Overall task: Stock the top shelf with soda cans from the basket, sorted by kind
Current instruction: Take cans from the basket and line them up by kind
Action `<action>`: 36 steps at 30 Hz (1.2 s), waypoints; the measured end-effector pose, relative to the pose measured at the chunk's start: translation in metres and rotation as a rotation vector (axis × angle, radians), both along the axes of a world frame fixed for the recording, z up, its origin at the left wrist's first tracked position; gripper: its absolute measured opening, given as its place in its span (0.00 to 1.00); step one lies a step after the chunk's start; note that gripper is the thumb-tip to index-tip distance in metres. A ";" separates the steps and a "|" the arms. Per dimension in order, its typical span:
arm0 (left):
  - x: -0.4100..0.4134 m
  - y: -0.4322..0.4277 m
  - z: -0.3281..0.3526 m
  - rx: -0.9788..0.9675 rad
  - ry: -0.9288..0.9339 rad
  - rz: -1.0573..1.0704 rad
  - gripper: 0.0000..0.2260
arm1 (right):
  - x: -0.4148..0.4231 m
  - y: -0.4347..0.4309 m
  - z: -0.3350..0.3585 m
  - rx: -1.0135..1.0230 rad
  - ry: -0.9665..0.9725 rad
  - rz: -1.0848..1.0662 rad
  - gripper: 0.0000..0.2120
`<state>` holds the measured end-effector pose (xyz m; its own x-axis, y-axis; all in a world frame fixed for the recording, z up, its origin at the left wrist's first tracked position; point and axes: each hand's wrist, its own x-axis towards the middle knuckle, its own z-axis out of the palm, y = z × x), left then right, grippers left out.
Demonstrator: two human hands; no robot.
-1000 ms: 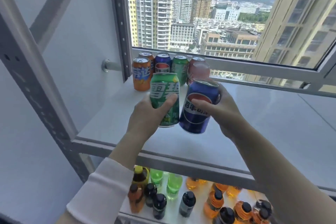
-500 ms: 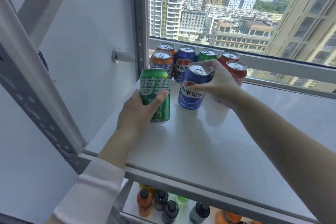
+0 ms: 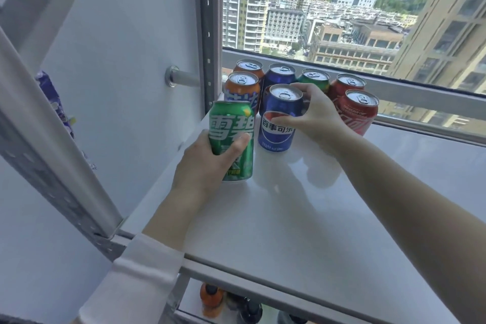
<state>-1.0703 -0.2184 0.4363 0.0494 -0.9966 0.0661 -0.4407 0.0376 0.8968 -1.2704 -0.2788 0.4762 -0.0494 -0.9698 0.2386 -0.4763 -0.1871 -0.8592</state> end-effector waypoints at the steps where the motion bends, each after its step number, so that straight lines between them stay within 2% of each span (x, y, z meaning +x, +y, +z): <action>1: 0.000 0.000 0.000 -0.002 -0.003 0.001 0.32 | 0.000 -0.002 -0.001 -0.012 0.004 -0.001 0.38; 6: -0.001 -0.001 0.003 -0.002 0.001 -0.006 0.32 | 0.000 -0.013 -0.008 -0.035 0.037 -0.026 0.40; 23: -0.002 -0.001 0.004 0.019 -0.042 -0.011 0.22 | 0.005 -0.023 -0.014 -0.092 0.006 -0.059 0.38; 36: -0.003 0.000 0.002 0.011 -0.047 -0.017 0.27 | 0.008 -0.022 -0.014 -0.085 -0.009 -0.068 0.38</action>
<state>-1.0729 -0.2186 0.4384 0.0298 -0.9979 0.0567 -0.4817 0.0354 0.8756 -1.2621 -0.3013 0.4618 -0.1172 -0.9405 0.3190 -0.4826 -0.2268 -0.8460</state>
